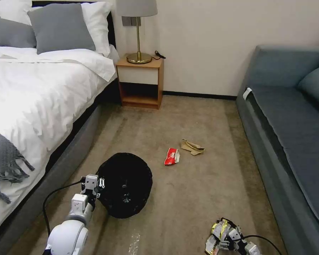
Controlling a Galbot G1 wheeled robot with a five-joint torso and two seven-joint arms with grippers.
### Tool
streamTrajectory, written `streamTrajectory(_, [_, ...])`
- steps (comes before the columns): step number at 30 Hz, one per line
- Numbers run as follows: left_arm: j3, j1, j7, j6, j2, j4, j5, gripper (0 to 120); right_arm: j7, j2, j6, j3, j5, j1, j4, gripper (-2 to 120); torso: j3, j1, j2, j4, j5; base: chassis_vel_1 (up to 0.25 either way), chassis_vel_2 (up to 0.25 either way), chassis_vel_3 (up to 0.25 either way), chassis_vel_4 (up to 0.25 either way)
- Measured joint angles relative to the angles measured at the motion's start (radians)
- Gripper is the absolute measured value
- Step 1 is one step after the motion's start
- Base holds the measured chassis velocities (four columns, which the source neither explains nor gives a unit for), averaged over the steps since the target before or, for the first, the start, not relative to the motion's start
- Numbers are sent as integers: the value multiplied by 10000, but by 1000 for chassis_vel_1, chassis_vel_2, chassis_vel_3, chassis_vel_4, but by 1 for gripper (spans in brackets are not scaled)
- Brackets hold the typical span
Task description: Pick up the trash bin, then pick up the garbage on the floor and place it into the trash bin.
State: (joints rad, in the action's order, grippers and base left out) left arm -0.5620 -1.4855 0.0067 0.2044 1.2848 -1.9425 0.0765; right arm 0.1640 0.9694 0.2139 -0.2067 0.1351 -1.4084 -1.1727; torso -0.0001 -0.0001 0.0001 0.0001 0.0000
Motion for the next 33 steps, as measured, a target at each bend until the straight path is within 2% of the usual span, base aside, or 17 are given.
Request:
streamTrajectory(7, [12, 24, 15, -1, 6, 43, -5, 4, 69, 76, 79, 50, -98, 152, 413, 100, -1, 0, 2, -1, -10, 0, 0, 0, 0])
streamTrajectory(15, [16, 58, 35, -8, 0, 78, -4, 4, 227, 39, 118, 17, -150, 82, 387, 100, -1, -1, 2, 3, -2, 0, 0, 0, 0])
streamTrajectory(19, [45, 84, 37, -9, 26, 105, -7, 4, 307, 39, 120, 14, -182, 21, 357, 95, -1, 0, 1, 0, -8, 0, 0, 0, 0])
streamTrajectory(21, [52, 95, 73, -15, 29, 106, -6, 4, 424, 54, 123, 14, -216, 19, 404, 86, -1, 0, 2, -3, -9, 0, 0, 0, 0])
streamTrajectory(26, [12, 90, 84, -18, -12, 104, 3, 4, 674, 5, 126, 15, -237, 32, 443, 75, -1, 0, 2, -3, -6, 0, 0, 0, 0])
streamTrajectory(29, [7, 84, 85, -19, -21, 94, 12, 4, 779, -9, 126, 14, -307, 50, 447, 71, 0, 0, 1, -4, -6, 0, 0, 0, 0])
streamTrajectory(33, [0, 88, 92, -20, -40, 74, 26, 4, 809, -8, 126, -3, -455, 112, 481, 73, 1, 0, 1, -5, -5, 0, 0, 0, 0])
